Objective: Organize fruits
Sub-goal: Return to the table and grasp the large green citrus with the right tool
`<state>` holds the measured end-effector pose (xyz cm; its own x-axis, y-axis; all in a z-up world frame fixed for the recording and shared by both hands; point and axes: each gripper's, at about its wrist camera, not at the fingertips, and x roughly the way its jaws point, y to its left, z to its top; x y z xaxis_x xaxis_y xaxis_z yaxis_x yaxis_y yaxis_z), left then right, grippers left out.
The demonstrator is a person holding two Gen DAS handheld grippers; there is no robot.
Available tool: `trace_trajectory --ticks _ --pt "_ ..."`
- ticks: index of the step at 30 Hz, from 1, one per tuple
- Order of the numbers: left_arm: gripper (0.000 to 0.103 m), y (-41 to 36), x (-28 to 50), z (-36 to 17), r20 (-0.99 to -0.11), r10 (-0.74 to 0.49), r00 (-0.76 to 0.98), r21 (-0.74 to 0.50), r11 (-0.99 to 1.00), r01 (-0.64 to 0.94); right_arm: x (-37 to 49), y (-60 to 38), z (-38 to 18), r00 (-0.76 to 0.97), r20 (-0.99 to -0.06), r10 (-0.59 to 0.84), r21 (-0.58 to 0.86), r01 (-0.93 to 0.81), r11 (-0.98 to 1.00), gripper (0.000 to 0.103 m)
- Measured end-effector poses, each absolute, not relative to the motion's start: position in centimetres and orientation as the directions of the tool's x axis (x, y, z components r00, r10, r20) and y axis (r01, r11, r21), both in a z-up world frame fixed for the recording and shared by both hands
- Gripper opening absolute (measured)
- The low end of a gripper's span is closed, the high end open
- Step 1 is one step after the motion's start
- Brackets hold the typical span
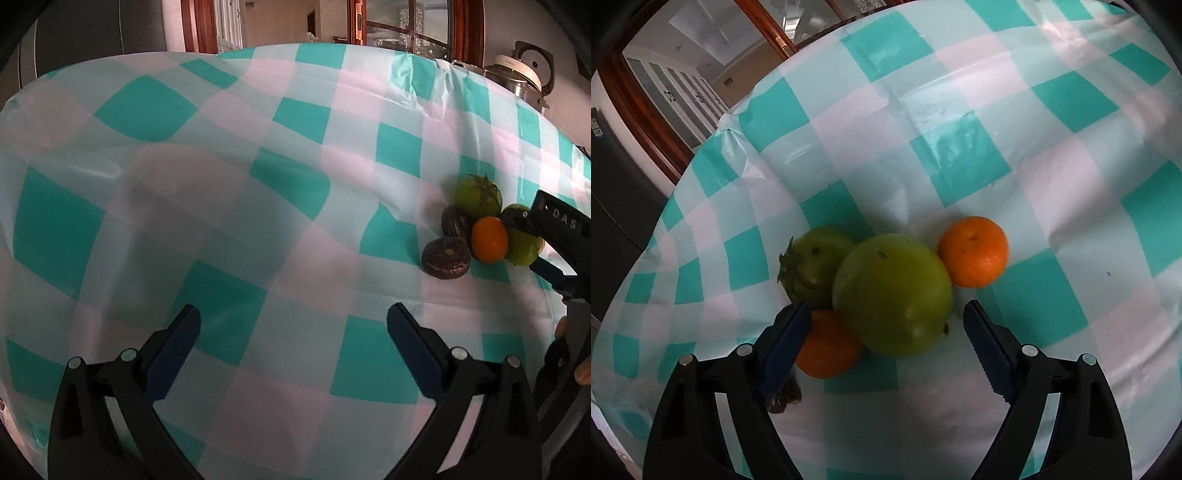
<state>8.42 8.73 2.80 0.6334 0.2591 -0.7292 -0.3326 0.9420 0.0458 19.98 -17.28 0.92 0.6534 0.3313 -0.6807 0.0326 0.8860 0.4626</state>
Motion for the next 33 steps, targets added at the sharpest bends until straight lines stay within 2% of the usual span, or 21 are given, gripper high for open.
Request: trace_trajectory --ticks 3,10,11,14,24,33 --pt "0.101 8.8 8.6 2.5 -0.737 0.255 0.626 0.041 0.941 -0.335 20.4 -17.0 0.7 0.641 -0.67 0.374 0.498 0.016 0.867 0.083" --pt "0.101 8.5 8.4 2.4 -0.737 0.252 0.628 0.034 0.941 -0.338 20.6 -16.7 0.7 0.646 -0.673 0.36 0.486 0.019 0.874 0.082" --pt "0.101 8.5 8.4 2.3 -0.737 0.252 0.628 0.032 0.94 -0.339 20.5 -16.7 0.7 0.648 -0.671 0.36 0.487 0.019 0.873 0.08" --pt "0.101 8.6 8.3 2.3 -0.738 0.248 0.628 0.025 0.939 -0.342 20.2 -17.7 0.7 0.667 -0.661 0.342 0.496 0.048 0.867 0.062" --pt "0.101 8.3 8.3 2.2 -0.736 0.252 0.628 0.027 0.938 -0.344 16.3 -19.9 1.4 0.65 -0.683 0.334 0.448 0.011 0.894 0.062" --pt "0.101 7.1 9.2 2.0 -0.742 0.246 0.624 0.036 0.944 -0.329 11.4 -23.3 1.9 0.652 -0.737 0.177 0.23 -0.004 0.973 0.063"
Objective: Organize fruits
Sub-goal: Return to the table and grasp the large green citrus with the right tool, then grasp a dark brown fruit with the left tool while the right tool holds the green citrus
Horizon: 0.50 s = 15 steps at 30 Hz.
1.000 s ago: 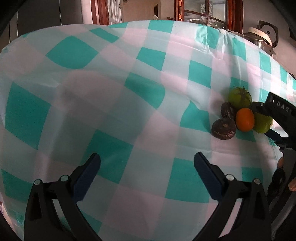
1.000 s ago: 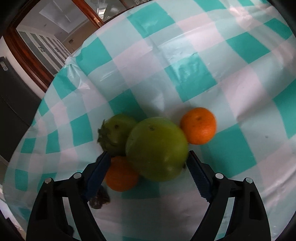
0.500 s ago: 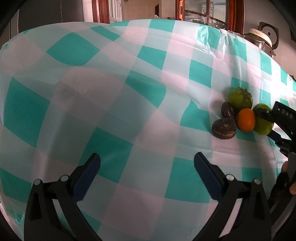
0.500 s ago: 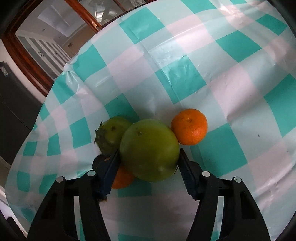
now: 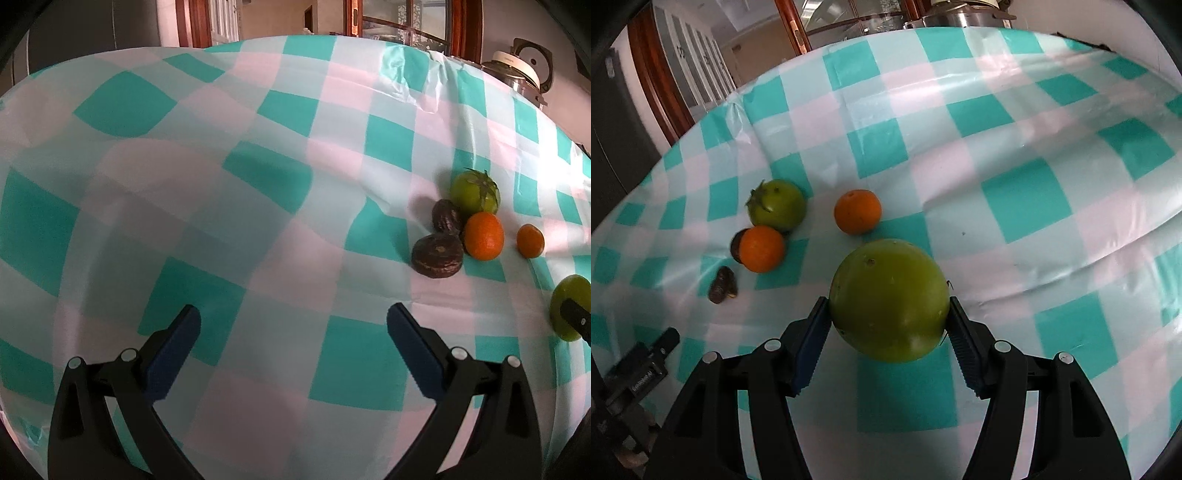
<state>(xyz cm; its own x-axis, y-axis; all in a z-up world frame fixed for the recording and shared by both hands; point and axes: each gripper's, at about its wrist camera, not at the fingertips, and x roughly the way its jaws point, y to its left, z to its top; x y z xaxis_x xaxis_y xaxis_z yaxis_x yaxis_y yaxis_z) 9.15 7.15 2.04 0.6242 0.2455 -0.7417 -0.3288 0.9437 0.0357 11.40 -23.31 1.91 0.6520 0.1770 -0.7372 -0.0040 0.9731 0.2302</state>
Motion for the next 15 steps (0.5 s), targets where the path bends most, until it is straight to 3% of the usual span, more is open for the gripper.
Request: trace_trajectory --ticks 9,15 --pt "0.101 5.8 10.4 1.8 -0.743 0.256 0.618 0.052 0.943 -0.327 14.4 -20.7 0.9 0.62 -0.77 0.151 0.137 -0.07 0.988 0.061" --pt "0.101 4.2 12.7 1.6 -0.755 0.206 0.622 0.037 0.961 -0.273 14.0 -21.9 0.9 0.626 -0.754 0.201 0.216 -0.054 0.975 0.061"
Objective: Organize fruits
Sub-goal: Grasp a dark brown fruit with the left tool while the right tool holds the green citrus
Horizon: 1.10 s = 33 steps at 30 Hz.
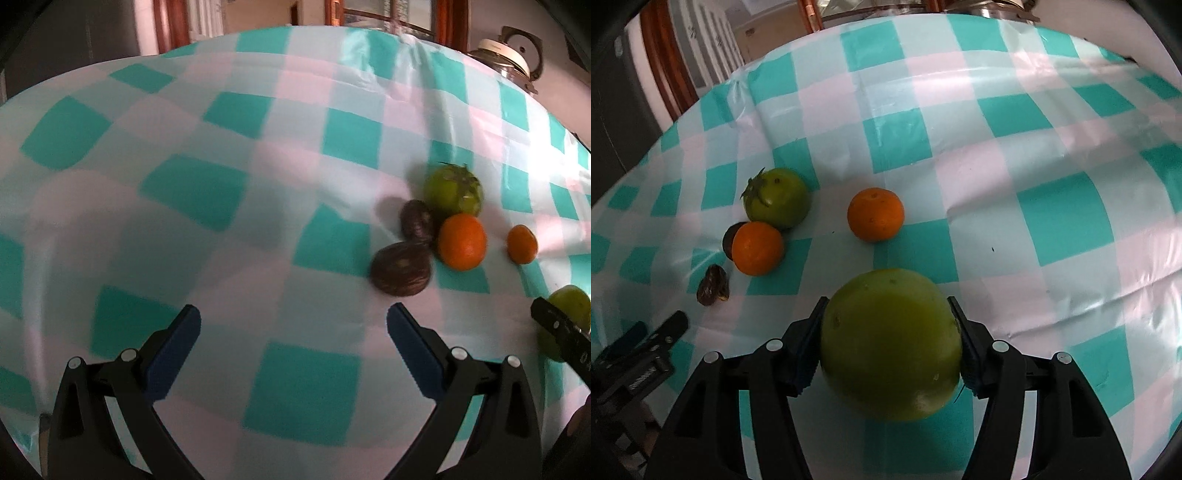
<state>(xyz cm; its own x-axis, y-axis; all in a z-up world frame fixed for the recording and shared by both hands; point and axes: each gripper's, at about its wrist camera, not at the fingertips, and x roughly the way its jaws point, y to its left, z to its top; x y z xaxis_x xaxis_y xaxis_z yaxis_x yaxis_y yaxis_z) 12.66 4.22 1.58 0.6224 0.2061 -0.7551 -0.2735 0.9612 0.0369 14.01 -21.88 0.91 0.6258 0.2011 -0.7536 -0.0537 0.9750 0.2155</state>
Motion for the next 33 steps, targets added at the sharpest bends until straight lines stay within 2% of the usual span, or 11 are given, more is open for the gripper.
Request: trace_trajectory --ticks 5,9,16,17,21,22,23,30,33 --pt "0.1 2.4 14.9 1.5 -0.751 0.192 0.632 0.058 0.972 -0.227 14.0 -22.1 0.9 0.626 -0.749 0.217 0.234 -0.057 0.97 0.061" --pt "0.087 1.4 16.2 1.0 -0.776 0.138 0.615 0.042 0.985 -0.167 14.1 -22.0 0.8 0.626 -0.748 0.219 0.236 -0.057 0.97 0.061" --pt "0.087 1.4 17.8 0.6 -0.803 0.014 0.596 -0.07 0.991 -0.117 14.2 -21.9 0.9 0.625 -0.751 0.214 0.231 -0.056 0.971 0.061" --pt "0.083 1.3 18.1 0.6 -0.801 0.015 0.599 -0.069 0.991 -0.117 14.2 -22.0 1.0 0.625 -0.75 0.215 0.232 -0.056 0.971 0.061" --pt "0.052 0.1 18.0 0.8 -0.79 0.072 0.608 0.016 0.995 -0.096 14.2 -22.0 1.0 0.625 -0.751 0.214 0.23 -0.056 0.971 0.061" --pt "0.049 -0.2 17.9 0.8 -0.788 0.07 0.612 0.019 0.996 -0.09 14.2 -21.9 1.0 0.625 -0.752 0.21 0.225 -0.057 0.973 0.061" --pt "0.04 -0.4 17.5 0.9 -0.786 0.068 0.615 0.02 0.996 -0.085 14.2 -21.9 1.0 0.625 -0.752 0.208 0.223 -0.056 0.973 0.061" --pt "0.04 0.1 14.1 1.1 -0.779 0.051 0.625 0.001 0.997 -0.081 14.1 -21.1 1.2 0.637 -0.753 0.166 0.167 -0.06 0.984 0.061" --pt "0.04 1.0 12.2 1.4 -0.771 0.033 0.636 -0.023 0.997 -0.079 12.6 -19.2 2.4 0.698 -0.713 0.068 0.028 -0.068 0.997 0.061"
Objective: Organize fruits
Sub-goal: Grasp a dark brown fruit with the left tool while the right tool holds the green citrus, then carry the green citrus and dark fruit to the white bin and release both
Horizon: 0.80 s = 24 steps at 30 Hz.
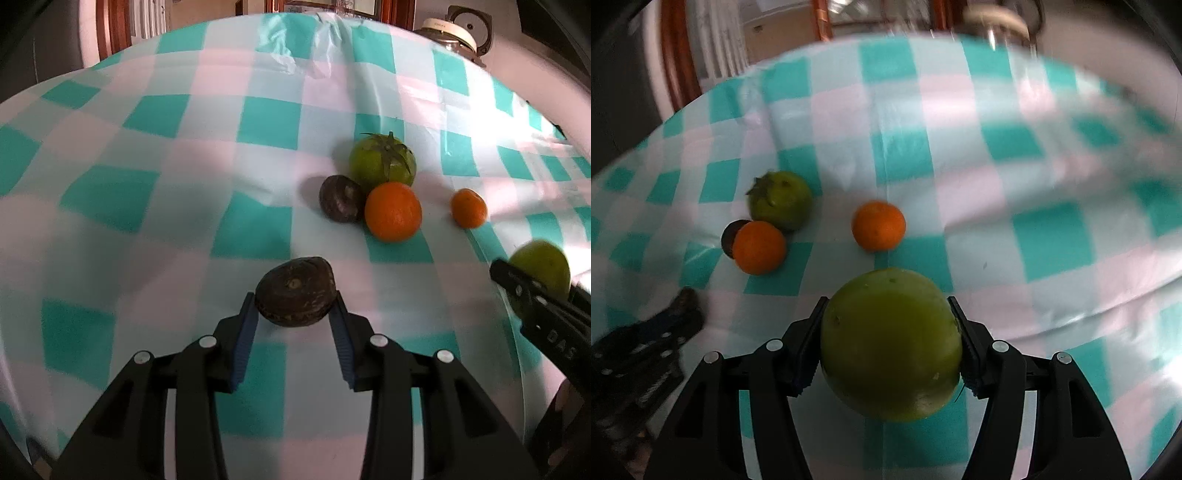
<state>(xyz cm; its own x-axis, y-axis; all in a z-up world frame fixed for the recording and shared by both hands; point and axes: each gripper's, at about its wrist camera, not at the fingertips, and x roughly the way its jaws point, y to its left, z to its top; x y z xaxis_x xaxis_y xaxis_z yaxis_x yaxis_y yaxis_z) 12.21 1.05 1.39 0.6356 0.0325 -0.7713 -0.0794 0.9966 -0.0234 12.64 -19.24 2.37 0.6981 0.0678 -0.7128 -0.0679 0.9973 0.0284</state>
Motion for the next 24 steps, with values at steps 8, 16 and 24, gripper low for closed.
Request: trace_trajectory --ticks 8,16,24 --pt "0.04 2.7 5.8 3.0 -0.751 -0.002 0.66 -0.065 0.995 -0.071 6.1 -15.6 4.4 0.74 -0.672 0.038 -0.068 -0.113 0.991 0.061" --pt "0.04 2.2 0.5 4.1 -0.728 -0.025 0.685 -0.055 0.998 -0.022 0.1 -16.6 7.0 0.766 -0.642 0.003 -0.078 -0.069 0.995 0.061" --pt "0.04 -0.7 -4.6 6.6 -0.689 -0.07 0.721 -0.016 0.997 0.081 -6.0 -18.3 9.3 0.794 -0.607 -0.029 -0.084 -0.028 0.996 0.061"
